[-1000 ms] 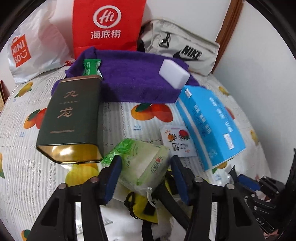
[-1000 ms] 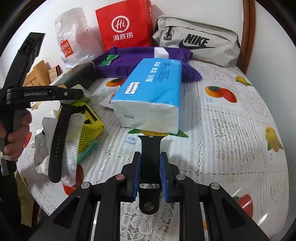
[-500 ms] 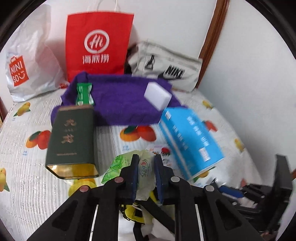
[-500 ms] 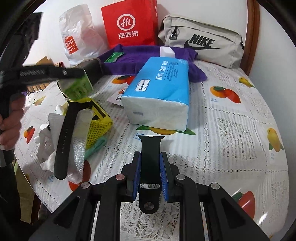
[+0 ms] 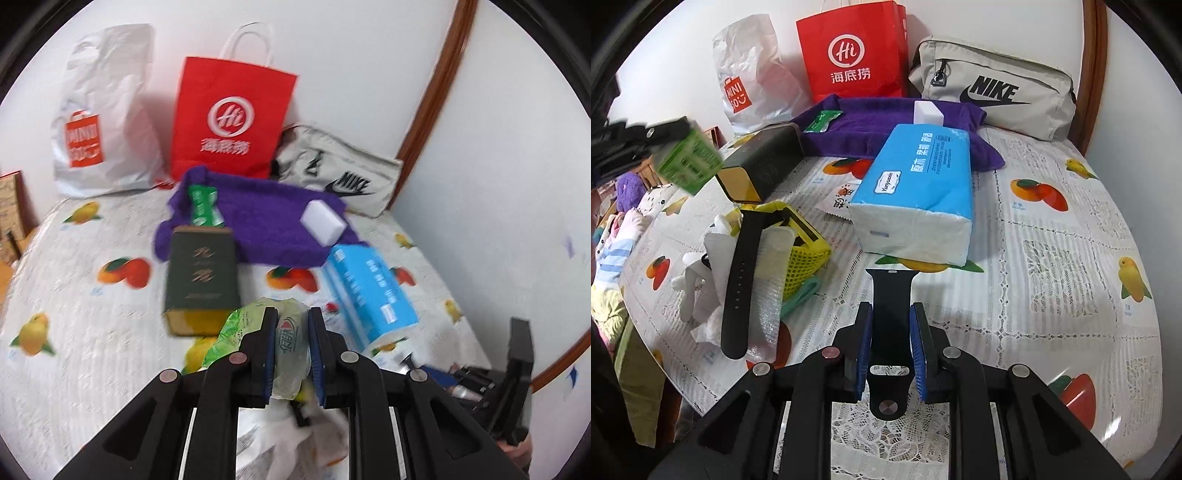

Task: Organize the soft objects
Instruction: 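Lift the watch strap with the right tool while the left tool grasps the clear plastic packet, then carry the watch strap and the clear packet over the purple towel with both tools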

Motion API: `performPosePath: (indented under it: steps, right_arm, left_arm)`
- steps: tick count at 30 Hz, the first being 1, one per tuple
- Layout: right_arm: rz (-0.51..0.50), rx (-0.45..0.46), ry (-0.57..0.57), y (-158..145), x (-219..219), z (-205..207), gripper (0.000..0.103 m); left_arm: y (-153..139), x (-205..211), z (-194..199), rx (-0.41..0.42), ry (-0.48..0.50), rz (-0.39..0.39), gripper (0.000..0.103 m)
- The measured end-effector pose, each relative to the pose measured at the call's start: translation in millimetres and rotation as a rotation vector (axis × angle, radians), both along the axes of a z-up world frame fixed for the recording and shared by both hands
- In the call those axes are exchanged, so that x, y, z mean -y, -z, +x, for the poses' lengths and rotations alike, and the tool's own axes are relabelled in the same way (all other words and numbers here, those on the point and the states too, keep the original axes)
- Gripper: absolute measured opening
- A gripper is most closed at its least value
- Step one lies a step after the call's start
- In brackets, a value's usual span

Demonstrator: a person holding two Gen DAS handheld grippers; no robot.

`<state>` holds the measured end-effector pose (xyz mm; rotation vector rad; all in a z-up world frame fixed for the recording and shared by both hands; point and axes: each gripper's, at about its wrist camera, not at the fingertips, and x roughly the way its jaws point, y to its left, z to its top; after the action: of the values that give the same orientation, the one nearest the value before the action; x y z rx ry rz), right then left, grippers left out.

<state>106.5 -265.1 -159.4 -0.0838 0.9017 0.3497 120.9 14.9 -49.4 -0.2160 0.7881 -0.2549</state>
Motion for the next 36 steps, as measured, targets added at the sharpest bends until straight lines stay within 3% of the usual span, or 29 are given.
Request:
performPosePath:
  steps: [5,12,21,36]
  right_arm:
    - [0.013,0.004,0.004,-8,0,3,0.02]
    - [0.024,0.039,-0.011,-33,-3,13,0.02]
    - [0.053,0.077,-0.041,-69,-10,46,0.02]
    - [0.099,0.085,-0.061,-96,-27,160,0.02]
  left_arm:
    - [14,-22,-11,-0.034,-0.058,-0.007,0.016]
    - [35,-48,-14,-0.099,-0.12,-0.074,0.016]
    - [4,-55,11,-0.056,-0.121,-0.075,0.016]
    - [-24,-41,105,-0.043,-0.062,-0.033,0.016]
